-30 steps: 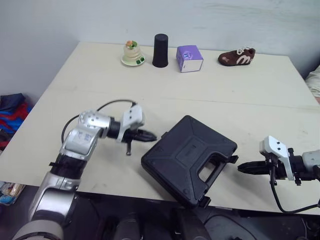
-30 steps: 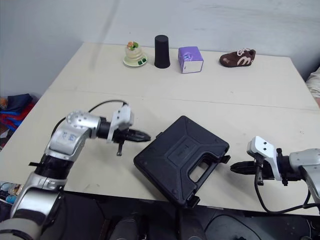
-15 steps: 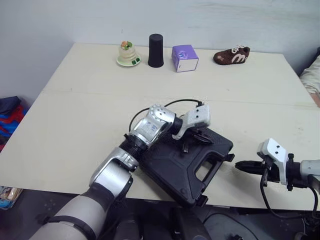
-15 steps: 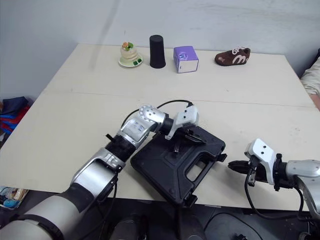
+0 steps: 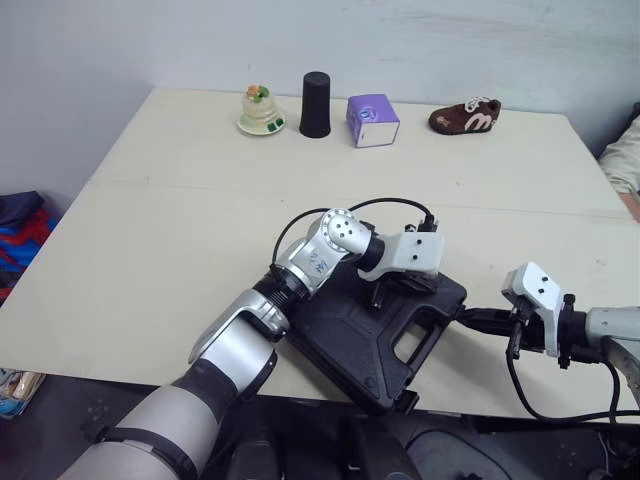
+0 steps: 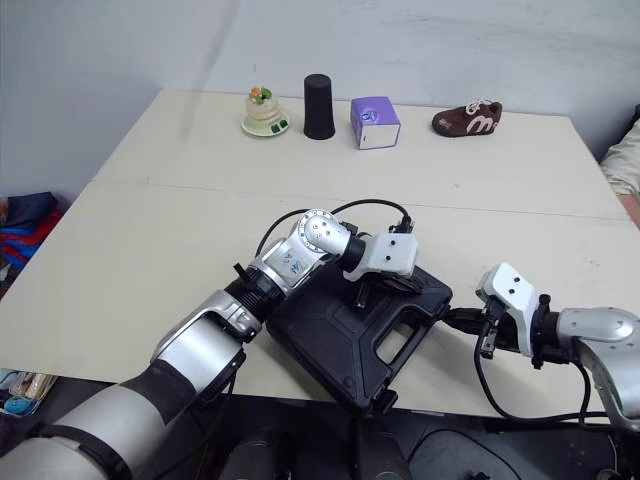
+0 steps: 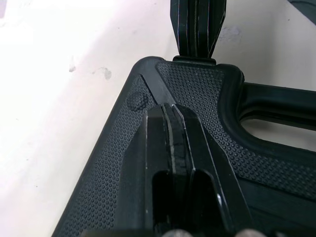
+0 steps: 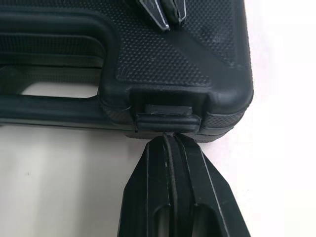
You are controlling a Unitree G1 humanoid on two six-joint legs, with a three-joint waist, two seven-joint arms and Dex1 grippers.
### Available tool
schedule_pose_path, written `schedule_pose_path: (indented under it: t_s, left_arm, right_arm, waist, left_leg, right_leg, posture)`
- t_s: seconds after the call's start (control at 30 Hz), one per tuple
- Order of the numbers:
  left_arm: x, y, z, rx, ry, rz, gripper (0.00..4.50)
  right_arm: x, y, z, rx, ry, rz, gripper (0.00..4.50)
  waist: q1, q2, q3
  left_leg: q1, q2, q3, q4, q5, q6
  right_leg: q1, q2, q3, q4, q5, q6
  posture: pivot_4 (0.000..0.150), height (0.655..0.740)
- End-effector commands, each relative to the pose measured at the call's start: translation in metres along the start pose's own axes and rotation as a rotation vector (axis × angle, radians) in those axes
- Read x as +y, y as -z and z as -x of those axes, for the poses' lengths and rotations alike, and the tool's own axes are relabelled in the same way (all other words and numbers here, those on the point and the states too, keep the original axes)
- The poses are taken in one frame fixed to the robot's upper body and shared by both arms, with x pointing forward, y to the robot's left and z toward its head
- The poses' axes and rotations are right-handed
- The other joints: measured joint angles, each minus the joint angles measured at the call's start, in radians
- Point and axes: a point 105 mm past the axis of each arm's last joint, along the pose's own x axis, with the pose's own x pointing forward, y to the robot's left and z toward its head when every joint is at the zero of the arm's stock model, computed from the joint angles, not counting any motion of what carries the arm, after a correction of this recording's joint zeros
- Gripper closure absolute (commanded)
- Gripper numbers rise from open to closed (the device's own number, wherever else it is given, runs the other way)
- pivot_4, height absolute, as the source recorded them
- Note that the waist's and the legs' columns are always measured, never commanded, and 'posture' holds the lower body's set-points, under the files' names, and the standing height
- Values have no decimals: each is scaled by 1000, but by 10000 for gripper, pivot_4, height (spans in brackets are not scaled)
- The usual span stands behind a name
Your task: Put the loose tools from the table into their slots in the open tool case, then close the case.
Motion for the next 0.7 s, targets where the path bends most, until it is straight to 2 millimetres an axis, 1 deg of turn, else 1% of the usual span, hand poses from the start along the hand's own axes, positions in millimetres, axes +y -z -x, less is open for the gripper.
schedule_pose_path:
  t_s: [0.03,0.13,0.23,0.37,0.47,0.57,0.63,0.7]
  left_arm:
    - [-35,46,-15,162,123,85,44701]
    - [-39,47,-17,162,136,88,44701]
    - [-41,49,-18,173,136,81,44701]
    - [-42,50,-18,173,134,85,44701]
    - [-40,49,-17,158,121,97,44701]
    - [-30,37,-6,87,86,122,44701]
    - [-25,16,13,-19,92,137,44701]
    - [-29,-8,35,-135,143,154,44701]
  right_arm:
    - [10,-39,-1,-129,-43,86,45000]
    - [13,-47,0,-157,-58,62,45000]
    - [15,-50,2,-160,-66,56,45000]
    - [16,-47,3,-140,-66,56,45000]
    - [15,-40,4,-104,-51,56,45000]
    - [16,-32,11,-49,-38,77,45000]
    - [22,-29,21,-21,-45,85,45000]
    - [32,-27,28,-5,-81,78,45000]
  waist:
    - [-3,-1,0]
    - [-9,-1,-1]
    - [-18,-1,-1]
    - [-22,-2,-2]
    - [-22,-3,-3]
    - [-19,-3,-5]
    - [-17,-2,-5]
    - [-18,-2,-5]
  left_leg:
    - [0,0,0,0,0,0]
    - [1,0,-1,0,0,0]
    - [1,1,-2,-1,0,-1]
    - [2,2,-2,-2,0,-2]
    - [2,2,-2,-2,0,-2]
    - [2,2,-2,-2,0,-2]
    - [1,1,-3,-3,-1,-2]
    - [-1,1,-3,-5,-1,-3]
  right_leg:
    - [0,0,0,0,0,0]
    - [0,1,0,0,0,-2]
    - [0,3,1,0,0,-3]
    - [0,3,1,0,0,-3]
    - [0,3,0,0,0,-3]
    - [0,3,0,0,0,-3]
    - [-1,3,0,0,0,-3]
    - [-3,3,0,0,-1,-4]
  posture:
    - [1500,7383]
    - [1500,7383]
    - [1500,7383]
    - [1500,7383]
    - [1500,7383]
    - [1500,7383]
    - [1500,7383]
    - [1500,7383]
